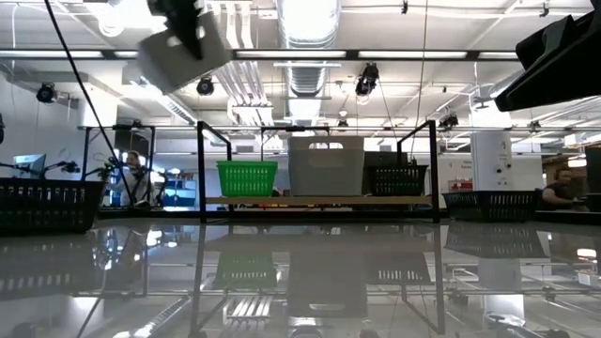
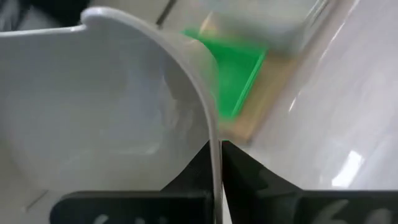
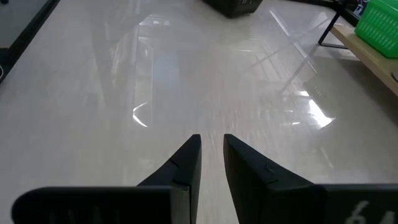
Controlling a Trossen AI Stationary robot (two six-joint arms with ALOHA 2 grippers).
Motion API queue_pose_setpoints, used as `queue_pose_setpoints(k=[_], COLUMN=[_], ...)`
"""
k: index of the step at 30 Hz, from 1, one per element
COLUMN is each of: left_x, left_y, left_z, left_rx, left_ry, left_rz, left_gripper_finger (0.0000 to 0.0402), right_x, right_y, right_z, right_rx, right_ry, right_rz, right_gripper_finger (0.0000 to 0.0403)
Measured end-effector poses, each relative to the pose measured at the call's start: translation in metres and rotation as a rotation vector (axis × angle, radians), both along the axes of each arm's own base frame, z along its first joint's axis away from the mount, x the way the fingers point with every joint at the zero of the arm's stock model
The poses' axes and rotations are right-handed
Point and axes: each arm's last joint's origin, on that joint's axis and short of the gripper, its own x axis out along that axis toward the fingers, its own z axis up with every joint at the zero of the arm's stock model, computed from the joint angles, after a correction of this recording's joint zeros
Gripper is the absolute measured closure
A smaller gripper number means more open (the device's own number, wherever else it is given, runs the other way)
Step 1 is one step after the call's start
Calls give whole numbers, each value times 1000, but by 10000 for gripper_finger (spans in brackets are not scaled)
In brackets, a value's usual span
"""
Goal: Stack baskets on shelf by color
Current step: Stack the white bin on the stacked white bins on the shelf
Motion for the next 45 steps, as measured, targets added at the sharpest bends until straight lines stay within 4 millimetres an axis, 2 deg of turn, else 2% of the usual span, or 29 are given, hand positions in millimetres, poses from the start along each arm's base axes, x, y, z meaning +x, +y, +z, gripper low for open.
queue_pose_setpoints(k=[4, 8, 11, 14, 19, 22, 26, 36, 45], left_x=[41, 89, 124, 152, 182, 189, 189, 181, 177], left_y=[1, 3, 9, 20, 48, 62, 71, 72, 79], left_z=[11, 6, -7, -27, -58, -72, -81, -66, -71], left_rx=[62, 87, 102, 132, 61, 9, -33, -38, -76], left_ry=[-89, -166, -165, -108, -51, -26, 5, -26, -28], left_rz=[-198, -405, -521, -558, -579, -579, -563, -549, -555], left_gripper_finger=[401, 402, 402, 402, 401, 401, 401, 401, 402], right_x=[0, 0, 0, 0, 0, 0, 1, 1, 1], right_y=[0, 0, 0, 0, 0, 0, 1, 1, 1], right_z=[0, 0, 0, 0, 0, 0, 1, 1, 1], right_rx=[1, 1, 5, 13, 24, 30, 37, 36, 37], right_ry=[0, 0, -1, -3, -5, -9, -16, -16, -16], right_rz=[0, 0, -2, -7, -13, -13, -13, -13, -13], right_gripper_finger=[342, 342, 342, 342, 342, 342, 342, 342, 342])
